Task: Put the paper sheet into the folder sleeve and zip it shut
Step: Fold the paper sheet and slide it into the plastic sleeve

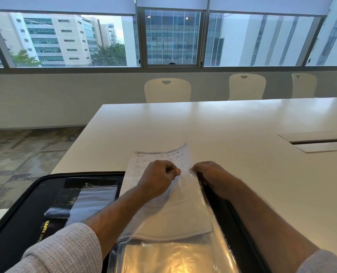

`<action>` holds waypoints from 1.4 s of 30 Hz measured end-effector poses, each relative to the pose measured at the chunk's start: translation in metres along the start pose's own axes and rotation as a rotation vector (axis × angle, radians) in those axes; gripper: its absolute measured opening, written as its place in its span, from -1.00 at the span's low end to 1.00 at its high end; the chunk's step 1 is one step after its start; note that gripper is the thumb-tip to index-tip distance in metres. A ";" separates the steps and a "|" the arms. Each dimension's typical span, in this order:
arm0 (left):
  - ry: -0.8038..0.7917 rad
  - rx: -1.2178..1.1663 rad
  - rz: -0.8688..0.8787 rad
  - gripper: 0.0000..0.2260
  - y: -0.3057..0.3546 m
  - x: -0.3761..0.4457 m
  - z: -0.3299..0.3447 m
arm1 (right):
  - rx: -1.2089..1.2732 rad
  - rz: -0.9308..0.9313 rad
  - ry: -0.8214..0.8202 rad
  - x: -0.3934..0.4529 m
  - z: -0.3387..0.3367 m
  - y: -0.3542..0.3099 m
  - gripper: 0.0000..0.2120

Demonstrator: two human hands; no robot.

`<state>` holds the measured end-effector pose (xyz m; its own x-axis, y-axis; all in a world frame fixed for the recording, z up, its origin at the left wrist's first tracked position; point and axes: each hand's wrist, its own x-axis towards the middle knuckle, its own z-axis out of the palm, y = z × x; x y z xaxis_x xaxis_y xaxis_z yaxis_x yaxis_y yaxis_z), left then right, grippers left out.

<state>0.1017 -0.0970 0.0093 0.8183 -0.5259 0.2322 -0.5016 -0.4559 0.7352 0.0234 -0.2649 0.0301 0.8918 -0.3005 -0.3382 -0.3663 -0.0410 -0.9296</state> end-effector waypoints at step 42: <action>0.050 0.020 0.036 -0.88 0.036 0.016 0.018 | 0.147 -0.020 0.064 0.004 -0.007 0.001 -0.67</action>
<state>0.0916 -0.1346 0.0286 0.8124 -0.5058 0.2902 -0.5360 -0.4518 0.7132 0.0245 -0.2730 0.0289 0.8780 -0.3611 -0.3142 -0.3021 0.0910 -0.9489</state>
